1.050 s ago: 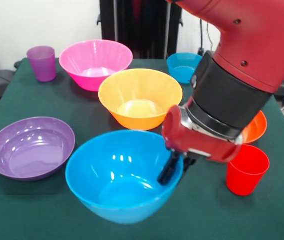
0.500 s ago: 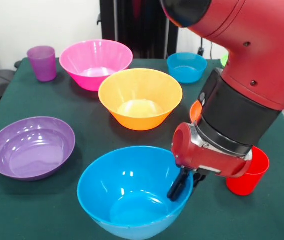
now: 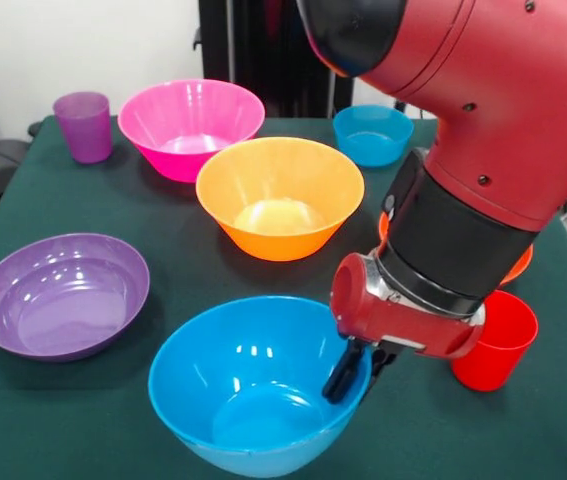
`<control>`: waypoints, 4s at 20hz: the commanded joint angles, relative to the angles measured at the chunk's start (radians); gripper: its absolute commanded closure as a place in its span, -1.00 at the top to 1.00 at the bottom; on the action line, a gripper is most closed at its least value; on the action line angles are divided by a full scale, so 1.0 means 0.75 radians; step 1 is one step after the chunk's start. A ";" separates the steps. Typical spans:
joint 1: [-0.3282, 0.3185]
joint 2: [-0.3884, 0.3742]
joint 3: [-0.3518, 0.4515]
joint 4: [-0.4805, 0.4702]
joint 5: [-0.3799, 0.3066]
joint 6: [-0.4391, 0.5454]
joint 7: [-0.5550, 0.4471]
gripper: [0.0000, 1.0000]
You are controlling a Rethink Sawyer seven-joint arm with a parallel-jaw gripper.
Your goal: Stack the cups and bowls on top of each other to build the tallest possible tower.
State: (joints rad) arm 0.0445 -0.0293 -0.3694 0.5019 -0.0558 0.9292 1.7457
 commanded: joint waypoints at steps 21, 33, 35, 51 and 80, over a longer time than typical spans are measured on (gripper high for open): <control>0.013 0.073 -0.068 0.191 -0.083 -0.168 0.236 -1.00; 0.049 0.071 -0.142 0.296 -0.063 -0.237 0.295 -1.00; 0.055 0.066 -0.146 0.319 -0.060 -0.249 0.306 -1.00; 0.116 0.073 -0.172 0.343 -0.009 -0.174 0.418 -1.00; 0.113 0.091 -0.155 0.328 -0.008 -0.207 0.398 -1.00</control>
State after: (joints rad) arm 0.1360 0.0398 -0.5453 0.6924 -0.0554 0.7944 1.8971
